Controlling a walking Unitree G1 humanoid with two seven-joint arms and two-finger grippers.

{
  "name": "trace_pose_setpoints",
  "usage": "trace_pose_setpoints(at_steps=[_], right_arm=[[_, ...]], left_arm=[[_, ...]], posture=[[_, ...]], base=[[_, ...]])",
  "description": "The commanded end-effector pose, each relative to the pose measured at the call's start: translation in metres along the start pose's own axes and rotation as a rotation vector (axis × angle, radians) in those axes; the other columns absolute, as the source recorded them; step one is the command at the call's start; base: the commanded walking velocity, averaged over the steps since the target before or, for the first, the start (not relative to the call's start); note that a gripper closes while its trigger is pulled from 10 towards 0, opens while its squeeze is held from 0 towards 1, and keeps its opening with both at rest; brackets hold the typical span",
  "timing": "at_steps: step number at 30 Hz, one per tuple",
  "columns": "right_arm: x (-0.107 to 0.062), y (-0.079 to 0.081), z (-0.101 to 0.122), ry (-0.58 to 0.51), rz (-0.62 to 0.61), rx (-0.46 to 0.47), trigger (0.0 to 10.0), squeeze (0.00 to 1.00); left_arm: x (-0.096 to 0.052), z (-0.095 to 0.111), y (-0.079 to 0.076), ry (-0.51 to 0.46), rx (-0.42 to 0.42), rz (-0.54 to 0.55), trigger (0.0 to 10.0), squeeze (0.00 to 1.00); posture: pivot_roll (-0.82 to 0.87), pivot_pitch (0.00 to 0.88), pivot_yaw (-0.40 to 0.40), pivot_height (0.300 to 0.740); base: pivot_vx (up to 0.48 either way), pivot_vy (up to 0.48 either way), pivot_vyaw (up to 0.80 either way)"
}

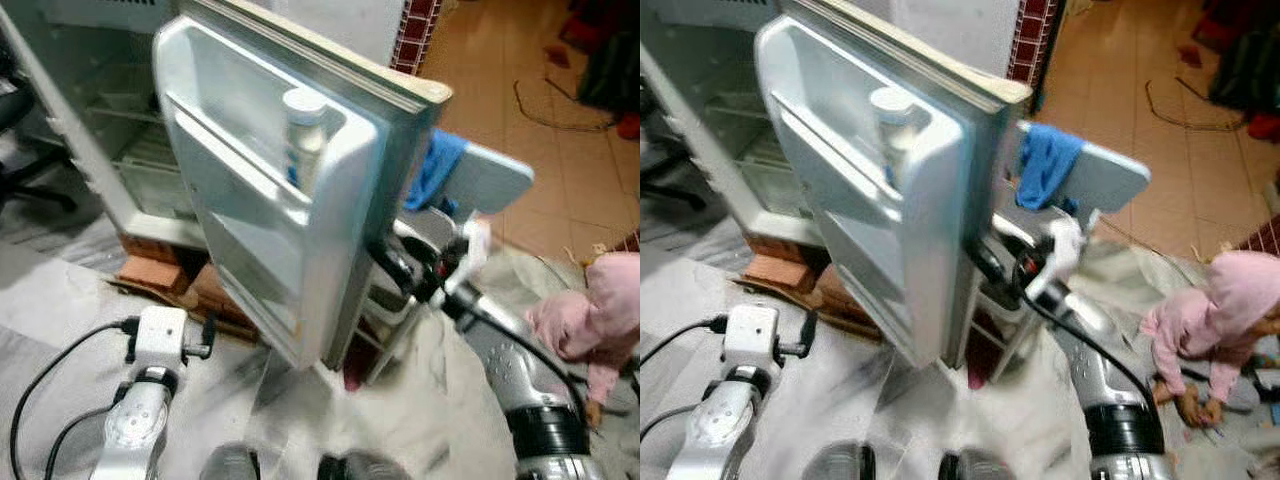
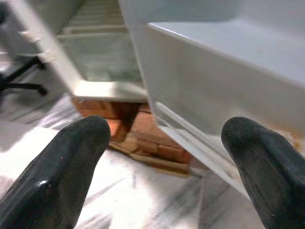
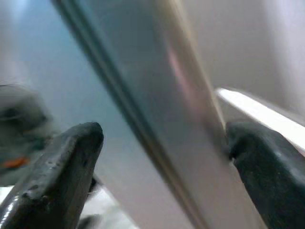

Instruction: Restocking fridge

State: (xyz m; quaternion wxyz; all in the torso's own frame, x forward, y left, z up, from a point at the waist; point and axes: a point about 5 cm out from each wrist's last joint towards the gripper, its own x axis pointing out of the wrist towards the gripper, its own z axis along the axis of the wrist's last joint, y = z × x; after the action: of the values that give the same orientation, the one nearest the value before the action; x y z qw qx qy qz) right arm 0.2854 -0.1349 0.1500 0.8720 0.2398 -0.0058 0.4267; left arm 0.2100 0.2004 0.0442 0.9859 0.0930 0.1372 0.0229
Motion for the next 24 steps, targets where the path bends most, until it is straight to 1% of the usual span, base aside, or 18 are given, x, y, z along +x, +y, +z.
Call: trace_pose_setpoints(at_steps=[1,2,4,5,6,8,9,11,13,15,17,19,21,22,24], right_arm=[[0.008,0.025,0.009,-0.015,0.195,0.039,10.0,0.0],[0.001,0.028,0.003,0.031,0.233,0.067,10.0,0.0],[-0.01,0.023,-0.008,0.096,0.222,0.096,10.0,0.0],[-0.019,0.018,-0.018,0.162,0.213,0.119,10.0,0.0],[-0.019,0.018,-0.018,0.162,0.213,0.119,10.0,0.0],[-0.033,0.016,-0.034,0.291,0.2,0.114,10.0,0.0],[-0.033,0.016,-0.034,0.291,0.2,0.114,10.0,0.0],[-0.04,0.013,-0.044,0.369,0.192,0.108,10.0,0.0],[-0.042,0.009,-0.048,0.389,0.164,0.113,10.0,0.0],[-0.043,0.005,-0.051,0.402,0.149,0.111,10.0,0.0],[-0.044,0.0,-0.055,0.423,0.115,0.084,10.0,0.0],[-0.045,-0.006,-0.059,0.444,0.078,0.062,10.0,0.0],[-0.044,-0.017,-0.063,0.465,-0.007,-0.019,10.0,0.0],[-0.044,-0.025,-0.066,0.476,-0.065,-0.072,10.0,0.0],[-0.044,-0.03,-0.066,0.477,-0.102,-0.091,10.0,0.0]], left_arm=[[-0.007,-0.001,0.013,-0.002,0.018,0.069,10.0,0.0],[-0.015,-0.003,0.02,0.002,0.022,0.117,10.0,0.0],[-0.022,-0.007,0.023,0.016,0.006,0.151,10.0,0.0],[-0.027,-0.008,0.025,0.014,-0.005,0.175,10.0,0.0],[-0.027,-0.008,0.025,0.014,-0.005,0.175,10.0,0.0],[-0.031,-0.007,0.029,-0.001,0.005,0.22,10.0,0.0],[-0.031,-0.007,0.029,-0.001,0.005,0.22,10.0,0.0],[-0.038,-0.008,0.034,-0.006,-0.005,0.275,10.0,0.0],[-0.041,-0.009,0.038,-0.007,-0.008,0.299,10.0,0.0],[-0.043,-0.01,0.039,-0.002,-0.006,0.297,10.0,0.0],[-0.043,-0.011,0.039,-0.004,-0.001,0.286,10.0,0.0],[-0.043,-0.008,0.039,-0.021,0.037,0.263,10.0,0.0],[-0.042,-0.005,0.035,-0.05,0.096,0.222,10.0,0.0],[-0.041,-0.004,0.031,-0.061,0.106,0.201,10.0,0.0],[-0.041,-0.004,0.028,-0.065,0.103,0.189,10.0,0.0]], posture=[[0.16,0.087,-0.064,0.74],[0.17,0.091,-0.069,0.74],[0.18,0.096,-0.077,0.74],[0.19,0.102,-0.082,0.74],[0.19,0.102,-0.082,0.74],[0.21,0.111,-0.092,0.74],[0.21,0.111,-0.092,0.74],[0.21,0.117,-0.1,0.74],[0.22,0.121,-0.103,0.74],[0.22,0.125,-0.105,0.74],[0.22,0.127,-0.108,0.74],[0.22,0.129,-0.11,0.74],[0.22,0.129,-0.11,0.74],[0.22,0.128,-0.108,0.74],[0.22,0.128,-0.107,0.74]], base=[[0.0,0.0,0.0],[0.0,0.0,0.0],[0.0,0.0,0.0],[0.0,0.0,0.0],[0.0,0.0,0.0],[0.0,0.0,0.0],[0.0,0.0,0.0],[0.0,0.0,0.0],[0.0,0.0,0.0],[0.0,0.0,0.0],[0.0,0.0,0.0],[0.0,0.0,0.0],[0.0,0.0,0.0],[0.0,0.0,0.0],[0.0,0.0,0.0]])
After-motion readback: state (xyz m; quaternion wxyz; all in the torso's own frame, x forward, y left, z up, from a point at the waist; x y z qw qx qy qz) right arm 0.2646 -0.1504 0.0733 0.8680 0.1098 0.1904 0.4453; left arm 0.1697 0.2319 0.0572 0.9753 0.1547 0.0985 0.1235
